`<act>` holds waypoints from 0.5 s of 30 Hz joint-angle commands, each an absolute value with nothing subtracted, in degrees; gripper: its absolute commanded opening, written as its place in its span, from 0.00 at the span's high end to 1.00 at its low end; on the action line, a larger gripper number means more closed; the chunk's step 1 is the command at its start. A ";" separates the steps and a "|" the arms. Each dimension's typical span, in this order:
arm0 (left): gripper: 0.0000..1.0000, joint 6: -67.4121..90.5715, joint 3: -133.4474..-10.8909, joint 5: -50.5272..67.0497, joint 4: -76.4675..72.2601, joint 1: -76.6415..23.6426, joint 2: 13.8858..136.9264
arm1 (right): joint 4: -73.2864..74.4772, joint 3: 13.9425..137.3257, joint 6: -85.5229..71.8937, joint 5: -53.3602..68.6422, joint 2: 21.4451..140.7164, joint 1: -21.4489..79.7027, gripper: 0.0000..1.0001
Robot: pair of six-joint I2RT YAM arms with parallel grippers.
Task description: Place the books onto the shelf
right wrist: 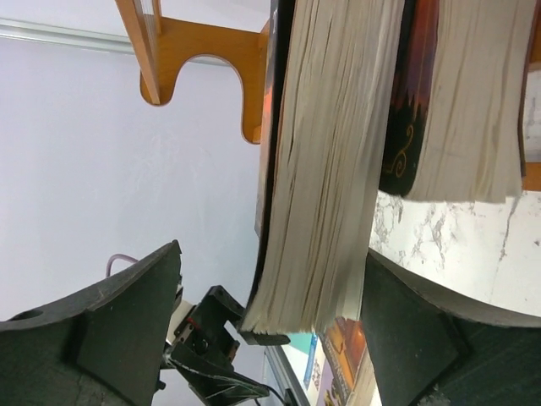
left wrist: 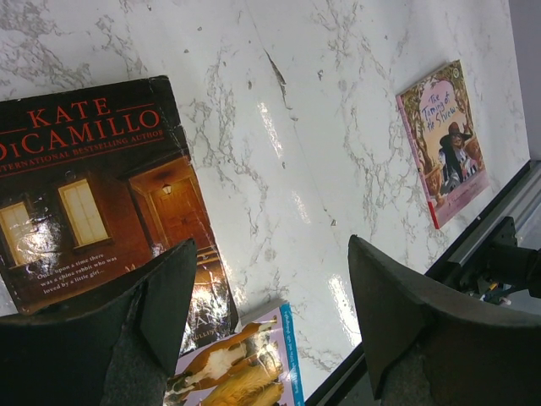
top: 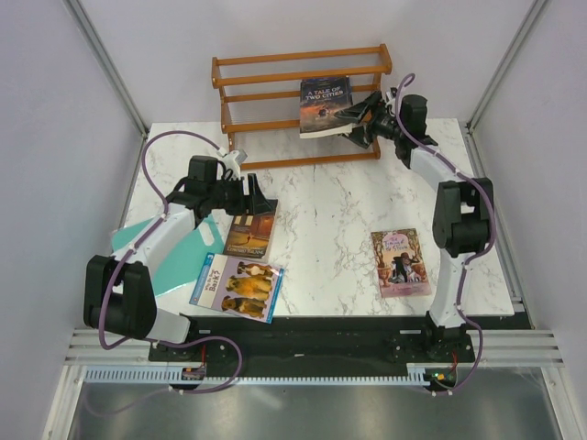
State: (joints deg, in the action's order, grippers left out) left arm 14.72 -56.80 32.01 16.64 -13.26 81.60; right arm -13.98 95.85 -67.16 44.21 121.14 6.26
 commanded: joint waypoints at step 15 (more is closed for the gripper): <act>0.21 11.78 -56.87 33.84 16.17 -13.27 80.33 | -10.93 74.36 -57.06 39.03 102.14 7.47 0.14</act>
